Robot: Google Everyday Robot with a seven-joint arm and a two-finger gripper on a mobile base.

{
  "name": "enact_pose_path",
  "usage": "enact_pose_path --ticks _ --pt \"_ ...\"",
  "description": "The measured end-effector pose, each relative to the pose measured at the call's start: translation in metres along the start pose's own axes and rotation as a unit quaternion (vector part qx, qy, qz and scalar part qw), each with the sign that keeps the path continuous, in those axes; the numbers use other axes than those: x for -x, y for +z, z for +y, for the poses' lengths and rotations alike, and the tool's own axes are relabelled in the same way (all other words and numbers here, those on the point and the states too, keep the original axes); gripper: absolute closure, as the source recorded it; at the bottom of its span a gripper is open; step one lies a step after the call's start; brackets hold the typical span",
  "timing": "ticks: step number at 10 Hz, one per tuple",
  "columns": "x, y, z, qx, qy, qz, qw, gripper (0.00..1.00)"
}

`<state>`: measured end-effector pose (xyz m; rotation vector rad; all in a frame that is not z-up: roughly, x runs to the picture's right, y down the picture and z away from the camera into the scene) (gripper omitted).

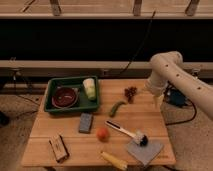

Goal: Place brush in tray

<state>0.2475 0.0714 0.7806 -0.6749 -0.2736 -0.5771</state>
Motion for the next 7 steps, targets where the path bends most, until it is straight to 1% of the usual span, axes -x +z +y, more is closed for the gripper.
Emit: enact_pose_path --ticks 1,2,3,4,5,6,7 --pt "-0.001 0.0 0.0 0.001 0.001 -0.001 1.0 0.28" --pt "-0.006 -0.001 -0.002 0.005 -0.001 -0.008 1.0 0.28" --pt "-0.009 0.001 -0.012 0.007 -0.022 -0.021 0.9995 0.28" --pt "-0.008 0.004 -0.027 0.008 -0.053 -0.034 0.998 0.28" --pt "-0.002 0.008 -0.04 0.011 -0.081 -0.046 0.9956 0.28" --pt "0.002 0.012 -0.044 0.015 -0.099 -0.053 0.9935 0.28" --pt "0.012 0.018 -0.048 0.019 -0.125 -0.063 0.99 0.28"
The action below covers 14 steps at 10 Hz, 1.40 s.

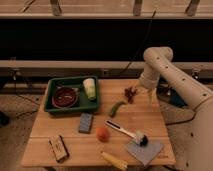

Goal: Place brush in tray

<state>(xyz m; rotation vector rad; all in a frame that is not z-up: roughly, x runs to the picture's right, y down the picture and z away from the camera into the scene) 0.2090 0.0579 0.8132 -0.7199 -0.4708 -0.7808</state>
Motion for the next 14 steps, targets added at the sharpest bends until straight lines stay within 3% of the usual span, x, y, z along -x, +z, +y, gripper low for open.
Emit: enact_pose_path --ticks 5,7,9,10,13,14 --pt "0.054 0.026 0.006 0.006 -0.088 -0.022 0.9958 0.28" --pt "0.077 0.037 0.013 0.01 -0.127 -0.024 0.9915 0.28" --pt "0.107 0.056 0.022 0.015 -0.183 -0.023 0.9828 0.28" --pt "0.133 0.072 0.037 0.022 -0.226 -0.021 0.9736 0.28" --pt "0.178 0.113 0.056 0.033 -0.32 -0.011 0.9469 0.28" --pt "0.186 0.126 0.059 0.038 -0.338 -0.006 0.9405 0.28"
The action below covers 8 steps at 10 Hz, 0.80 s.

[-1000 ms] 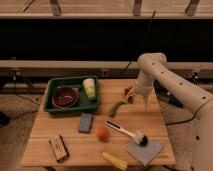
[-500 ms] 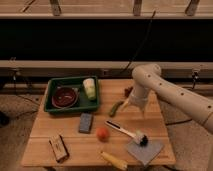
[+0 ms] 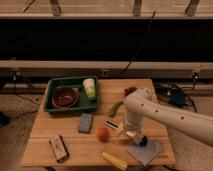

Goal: Place brush in tray

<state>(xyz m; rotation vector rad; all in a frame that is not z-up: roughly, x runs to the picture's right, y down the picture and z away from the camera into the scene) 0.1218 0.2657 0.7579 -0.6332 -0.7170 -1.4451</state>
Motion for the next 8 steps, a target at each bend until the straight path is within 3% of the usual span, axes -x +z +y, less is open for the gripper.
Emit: enact_pose_path --ticks 2,5,6,8 --pt "0.003 0.011 -0.006 0.005 -0.016 0.012 0.9998 0.28" --pt "-0.029 -0.001 -0.005 0.016 -0.025 0.041 0.9987 0.28" --pt "-0.049 -0.014 -0.004 0.02 -0.029 0.055 0.9979 0.28" --pt "-0.062 -0.039 0.001 0.033 -0.035 0.066 0.9967 0.28"
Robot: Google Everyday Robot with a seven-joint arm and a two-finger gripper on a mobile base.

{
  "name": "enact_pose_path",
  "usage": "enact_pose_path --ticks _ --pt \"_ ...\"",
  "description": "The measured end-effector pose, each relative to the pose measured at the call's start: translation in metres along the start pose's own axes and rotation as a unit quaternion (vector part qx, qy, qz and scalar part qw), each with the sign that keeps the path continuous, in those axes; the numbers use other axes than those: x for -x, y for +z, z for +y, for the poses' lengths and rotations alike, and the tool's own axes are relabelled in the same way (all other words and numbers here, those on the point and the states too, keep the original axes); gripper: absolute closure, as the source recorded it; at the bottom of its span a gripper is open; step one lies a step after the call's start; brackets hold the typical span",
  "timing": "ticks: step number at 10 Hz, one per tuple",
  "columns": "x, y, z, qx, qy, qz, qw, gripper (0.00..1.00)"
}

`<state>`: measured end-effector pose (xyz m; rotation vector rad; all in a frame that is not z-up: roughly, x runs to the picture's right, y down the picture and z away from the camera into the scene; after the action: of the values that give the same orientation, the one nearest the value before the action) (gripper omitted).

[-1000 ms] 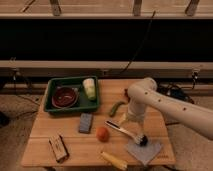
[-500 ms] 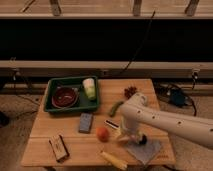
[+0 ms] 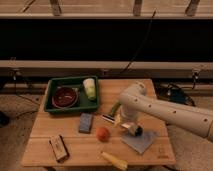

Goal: Place brush in tray

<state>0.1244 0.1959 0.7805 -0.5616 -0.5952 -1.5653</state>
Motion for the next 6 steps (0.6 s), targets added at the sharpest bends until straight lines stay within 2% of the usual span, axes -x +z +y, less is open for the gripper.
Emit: enact_pose_path --ticks 3,6 --pt "-0.007 -0.013 0.011 0.012 -0.004 0.013 0.9998 0.28" --pt "-0.017 -0.009 0.023 0.024 0.003 0.017 0.9996 0.28"
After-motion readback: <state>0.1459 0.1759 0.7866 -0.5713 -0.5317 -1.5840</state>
